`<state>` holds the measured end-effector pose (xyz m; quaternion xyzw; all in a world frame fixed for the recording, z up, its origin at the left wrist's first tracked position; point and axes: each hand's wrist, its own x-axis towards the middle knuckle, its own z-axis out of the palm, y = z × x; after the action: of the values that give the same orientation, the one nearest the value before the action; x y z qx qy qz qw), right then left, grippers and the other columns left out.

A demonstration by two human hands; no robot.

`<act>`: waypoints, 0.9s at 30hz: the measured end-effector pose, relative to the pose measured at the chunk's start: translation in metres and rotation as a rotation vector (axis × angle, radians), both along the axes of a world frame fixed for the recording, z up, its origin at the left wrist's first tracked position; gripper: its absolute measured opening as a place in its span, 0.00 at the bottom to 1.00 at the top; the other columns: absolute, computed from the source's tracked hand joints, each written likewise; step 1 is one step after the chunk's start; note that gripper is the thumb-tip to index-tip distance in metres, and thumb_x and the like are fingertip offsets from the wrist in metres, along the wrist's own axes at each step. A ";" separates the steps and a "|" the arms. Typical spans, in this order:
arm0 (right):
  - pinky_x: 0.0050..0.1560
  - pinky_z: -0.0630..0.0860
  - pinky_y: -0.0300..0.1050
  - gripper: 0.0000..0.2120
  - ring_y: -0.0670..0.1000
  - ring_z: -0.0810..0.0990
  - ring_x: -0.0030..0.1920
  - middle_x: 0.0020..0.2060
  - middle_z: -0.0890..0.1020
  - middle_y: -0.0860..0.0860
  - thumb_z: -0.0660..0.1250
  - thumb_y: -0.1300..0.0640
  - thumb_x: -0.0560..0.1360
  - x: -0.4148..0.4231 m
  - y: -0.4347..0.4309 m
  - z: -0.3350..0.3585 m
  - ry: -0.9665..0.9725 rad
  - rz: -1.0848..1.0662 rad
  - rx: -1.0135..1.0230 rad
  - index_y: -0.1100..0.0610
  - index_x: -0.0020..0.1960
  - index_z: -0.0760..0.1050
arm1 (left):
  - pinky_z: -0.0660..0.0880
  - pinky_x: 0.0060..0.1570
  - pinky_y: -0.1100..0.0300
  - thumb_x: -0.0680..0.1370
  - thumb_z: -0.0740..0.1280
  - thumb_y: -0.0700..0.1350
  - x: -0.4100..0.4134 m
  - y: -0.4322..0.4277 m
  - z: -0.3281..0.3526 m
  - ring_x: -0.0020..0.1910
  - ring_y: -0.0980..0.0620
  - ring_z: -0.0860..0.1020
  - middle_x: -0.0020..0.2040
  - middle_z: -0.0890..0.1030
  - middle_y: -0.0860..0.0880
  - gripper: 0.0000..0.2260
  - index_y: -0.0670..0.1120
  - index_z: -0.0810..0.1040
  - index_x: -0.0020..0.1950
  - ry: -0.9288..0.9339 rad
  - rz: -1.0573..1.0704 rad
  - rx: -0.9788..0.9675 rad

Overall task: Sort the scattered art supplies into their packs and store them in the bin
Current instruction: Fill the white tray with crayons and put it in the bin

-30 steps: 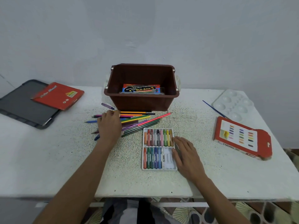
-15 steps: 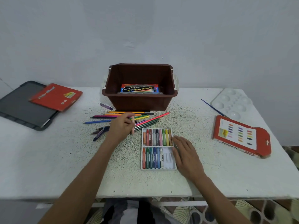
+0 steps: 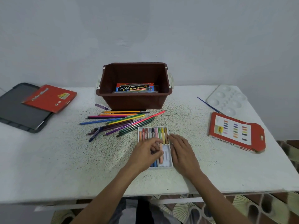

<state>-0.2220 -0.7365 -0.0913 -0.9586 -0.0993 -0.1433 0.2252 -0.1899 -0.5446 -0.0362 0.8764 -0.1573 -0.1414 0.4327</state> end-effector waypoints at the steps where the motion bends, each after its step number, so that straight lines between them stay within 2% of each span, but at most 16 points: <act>1: 0.70 0.66 0.50 0.20 0.53 0.69 0.70 0.68 0.74 0.52 0.51 0.54 0.83 0.000 -0.001 -0.002 0.009 -0.004 0.001 0.58 0.72 0.70 | 0.74 0.49 0.66 0.76 0.73 0.48 -0.001 0.000 -0.002 0.45 0.63 0.78 0.45 0.80 0.57 0.15 0.54 0.78 0.62 -0.033 -0.005 0.019; 4: 0.70 0.67 0.50 0.21 0.53 0.69 0.70 0.69 0.74 0.52 0.50 0.53 0.84 0.001 -0.002 -0.004 0.018 -0.009 0.002 0.58 0.72 0.70 | 0.68 0.58 0.59 0.76 0.71 0.53 -0.002 0.000 -0.010 0.53 0.58 0.73 0.52 0.77 0.57 0.16 0.55 0.77 0.64 -0.160 -0.036 0.160; 8: 0.70 0.67 0.50 0.20 0.53 0.70 0.69 0.67 0.75 0.53 0.51 0.54 0.83 0.001 -0.001 -0.002 0.000 0.001 0.001 0.59 0.71 0.70 | 0.59 0.61 0.61 0.76 0.69 0.58 -0.005 -0.001 -0.021 0.61 0.57 0.64 0.59 0.69 0.56 0.22 0.57 0.73 0.68 -0.247 -0.009 0.251; 15: 0.73 0.62 0.47 0.21 0.53 0.70 0.69 0.67 0.75 0.53 0.51 0.54 0.83 0.001 -0.002 -0.004 0.010 0.003 -0.015 0.59 0.70 0.71 | 0.56 0.62 0.59 0.71 0.67 0.69 -0.002 0.003 -0.029 0.66 0.53 0.60 0.67 0.64 0.54 0.36 0.58 0.63 0.75 -0.306 0.092 0.410; 19: 0.74 0.59 0.42 0.20 0.53 0.69 0.70 0.68 0.75 0.52 0.51 0.54 0.83 0.001 -0.003 -0.004 0.021 0.003 -0.014 0.58 0.71 0.71 | 0.58 0.65 0.55 0.69 0.65 0.72 -0.002 0.005 -0.031 0.67 0.51 0.60 0.69 0.64 0.52 0.40 0.57 0.61 0.76 -0.305 0.131 0.449; 23: 0.75 0.56 0.39 0.19 0.51 0.69 0.70 0.68 0.75 0.52 0.54 0.55 0.83 0.001 -0.003 -0.004 0.019 0.004 -0.013 0.58 0.71 0.70 | 0.64 0.64 0.52 0.74 0.55 0.74 -0.007 0.013 -0.039 0.66 0.50 0.64 0.69 0.67 0.51 0.37 0.54 0.61 0.77 -0.426 0.139 0.473; 25: 0.75 0.55 0.39 0.19 0.50 0.68 0.70 0.68 0.75 0.52 0.55 0.56 0.82 0.001 -0.003 -0.004 0.017 0.003 -0.014 0.57 0.71 0.70 | 0.64 0.64 0.51 0.78 0.49 0.72 -0.007 0.022 -0.039 0.66 0.51 0.65 0.69 0.67 0.51 0.33 0.53 0.62 0.76 -0.438 0.166 0.471; 27: 0.75 0.56 0.41 0.19 0.50 0.69 0.70 0.68 0.75 0.52 0.54 0.56 0.83 0.001 -0.003 -0.004 0.012 0.004 -0.013 0.57 0.71 0.70 | 0.64 0.64 0.51 0.79 0.49 0.68 -0.002 0.035 -0.036 0.66 0.50 0.66 0.68 0.69 0.49 0.30 0.52 0.65 0.74 -0.412 0.246 0.445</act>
<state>-0.2207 -0.7394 -0.0953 -0.9606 -0.1007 -0.1364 0.2201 -0.1922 -0.5093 -0.0726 0.9720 -0.0999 0.0615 0.2034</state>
